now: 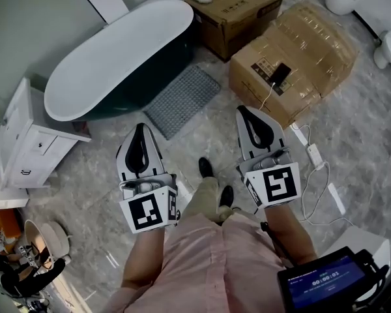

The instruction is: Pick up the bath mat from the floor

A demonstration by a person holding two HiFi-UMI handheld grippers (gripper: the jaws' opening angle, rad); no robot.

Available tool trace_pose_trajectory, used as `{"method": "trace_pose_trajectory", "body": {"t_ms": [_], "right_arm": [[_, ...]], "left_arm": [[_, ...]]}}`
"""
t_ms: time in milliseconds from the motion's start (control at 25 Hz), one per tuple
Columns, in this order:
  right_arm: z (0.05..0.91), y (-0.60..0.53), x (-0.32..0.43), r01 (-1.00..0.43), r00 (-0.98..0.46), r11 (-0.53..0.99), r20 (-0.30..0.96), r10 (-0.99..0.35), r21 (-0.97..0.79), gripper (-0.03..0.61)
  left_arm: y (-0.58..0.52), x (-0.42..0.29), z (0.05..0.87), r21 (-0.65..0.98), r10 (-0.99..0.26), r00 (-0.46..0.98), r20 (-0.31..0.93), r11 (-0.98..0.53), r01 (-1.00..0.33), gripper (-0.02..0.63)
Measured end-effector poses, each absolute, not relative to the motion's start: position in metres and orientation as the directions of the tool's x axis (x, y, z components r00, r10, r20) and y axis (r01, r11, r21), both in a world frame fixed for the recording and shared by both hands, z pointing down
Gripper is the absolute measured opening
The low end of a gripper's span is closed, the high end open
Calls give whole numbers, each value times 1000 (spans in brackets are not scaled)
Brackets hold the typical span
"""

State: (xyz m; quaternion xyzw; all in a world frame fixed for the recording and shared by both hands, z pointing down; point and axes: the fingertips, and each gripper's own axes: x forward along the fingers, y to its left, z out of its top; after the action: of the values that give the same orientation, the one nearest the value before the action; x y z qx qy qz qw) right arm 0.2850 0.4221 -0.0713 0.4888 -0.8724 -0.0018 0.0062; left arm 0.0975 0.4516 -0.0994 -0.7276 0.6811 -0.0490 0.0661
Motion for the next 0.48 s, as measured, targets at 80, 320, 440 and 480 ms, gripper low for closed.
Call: {"method": "trace_pose_trajectory", "body": {"t_ms": [80, 320, 440, 480], "right_arm": [[-64, 409, 285, -854, -520, 520, 20, -854, 10, 18], [-64, 359, 266, -854, -519, 520, 35, -854, 15, 18], [-62, 331, 256, -849, -528, 529, 29, -849, 16, 18], [-59, 320, 255, -846, -533, 533, 25, -846, 16, 18]], "left_arm": [[437, 97, -92, -158, -998, 69, -11, -67, -985, 25], [385, 79, -90, -142, -997, 72, -9, -70, -987, 25], [357, 69, -88, -149, -998, 66, -19, -62, -987, 25], [347, 68, -86, -153, -998, 61, -23, -57, -987, 25]]}}
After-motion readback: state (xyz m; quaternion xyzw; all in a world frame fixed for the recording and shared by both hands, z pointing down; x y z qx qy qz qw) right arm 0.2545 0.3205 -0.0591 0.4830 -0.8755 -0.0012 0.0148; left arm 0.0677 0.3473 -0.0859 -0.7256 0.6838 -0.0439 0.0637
